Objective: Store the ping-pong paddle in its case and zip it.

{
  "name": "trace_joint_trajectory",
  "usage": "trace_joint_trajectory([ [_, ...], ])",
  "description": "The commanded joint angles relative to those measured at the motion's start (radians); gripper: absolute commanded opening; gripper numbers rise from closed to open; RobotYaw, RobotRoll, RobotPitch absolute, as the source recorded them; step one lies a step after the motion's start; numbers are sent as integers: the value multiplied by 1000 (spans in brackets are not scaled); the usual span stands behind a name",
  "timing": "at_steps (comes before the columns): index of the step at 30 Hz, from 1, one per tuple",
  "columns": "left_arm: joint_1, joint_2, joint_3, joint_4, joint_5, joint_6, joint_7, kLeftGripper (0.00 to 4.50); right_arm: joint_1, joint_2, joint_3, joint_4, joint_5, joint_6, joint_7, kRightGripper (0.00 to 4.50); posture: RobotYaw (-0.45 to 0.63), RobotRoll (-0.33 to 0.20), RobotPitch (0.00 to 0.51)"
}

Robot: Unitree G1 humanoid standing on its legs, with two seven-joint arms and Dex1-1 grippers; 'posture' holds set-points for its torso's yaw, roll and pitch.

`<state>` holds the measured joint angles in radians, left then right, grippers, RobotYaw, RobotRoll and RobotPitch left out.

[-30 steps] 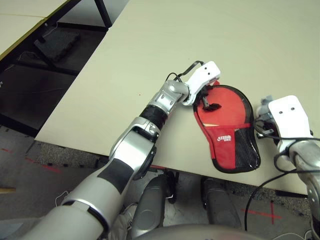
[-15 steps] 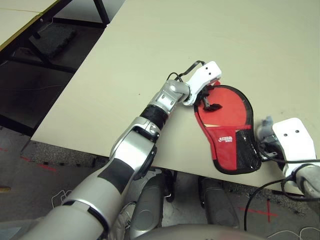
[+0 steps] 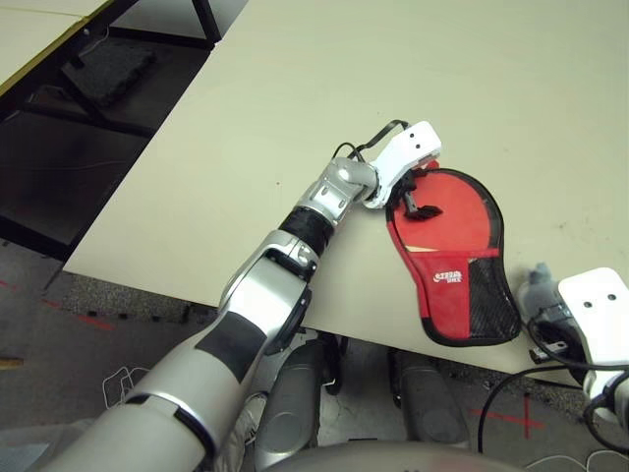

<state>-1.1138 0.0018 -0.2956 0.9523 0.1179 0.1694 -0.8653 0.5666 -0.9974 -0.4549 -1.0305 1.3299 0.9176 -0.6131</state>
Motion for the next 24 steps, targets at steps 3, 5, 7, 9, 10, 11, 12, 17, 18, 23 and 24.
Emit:
trace_joint_trajectory([
  [3, 77, 75, 73, -105, -44, 75, 22, 4500, -136, -150, -130, 260, 417, -9, 265, 3334, -233, 0, 281],
  [5, 92, 102, 110, -195, -76, 98, 38, 4500, -209, -203, -149, 357, 409, 14, 370, 4001, -210, 0, 271],
  [7, 109, 130, 161, -264, -112, 134, 78, 4500, -323, -218, -105, 447, 365, -12, 414, 4460, -180, 0, 255],
  [9, 129, 162, 210, -318, -130, 139, 135, 4500, -472, -180, -13, 531, 311, -52, 402, 4460, -151, 0, 242],
  [10, 139, 176, 241, -340, -138, 125, 177, 4500, -557, -151, 56, 553, 242, -64, 420, 4460, -131, 0, 233],
  [11, 147, 185, 264, -354, -144, 115, 213, 4500, -624, -119, 108, 568, 179, -75, 435, 4460, -124, 0, 230],
  [12, 153, 193, 290, -362, -149, 104, 253, 4500, -691, -80, 162, 593, 97, -88, 431, 4460, -106, 0, 222],
  [17, 199, 233, 393, -376, -152, -14, 446, 4500, -853, 41, 282, 785, -432, -257, 332, 4460, -70, 0, 198],
  [18, 208, 238, 406, -376, -152, -37, 475, 4500, -862, 60, 276, 823, -514, -304, 321, 4460, -63, 0, 194],
  [23, 274, 280, 428, -369, -132, -143, 577, 4500, -852, 139, 192, 983, -776, -482, 325, 4460, -49, 0, 181],
  [24, 275, 279, 425, -354, -130, -156, 595, 4500, -847, 142, 165, 1027, -825, -507, 312, 4460, -48, 0, 180],
])
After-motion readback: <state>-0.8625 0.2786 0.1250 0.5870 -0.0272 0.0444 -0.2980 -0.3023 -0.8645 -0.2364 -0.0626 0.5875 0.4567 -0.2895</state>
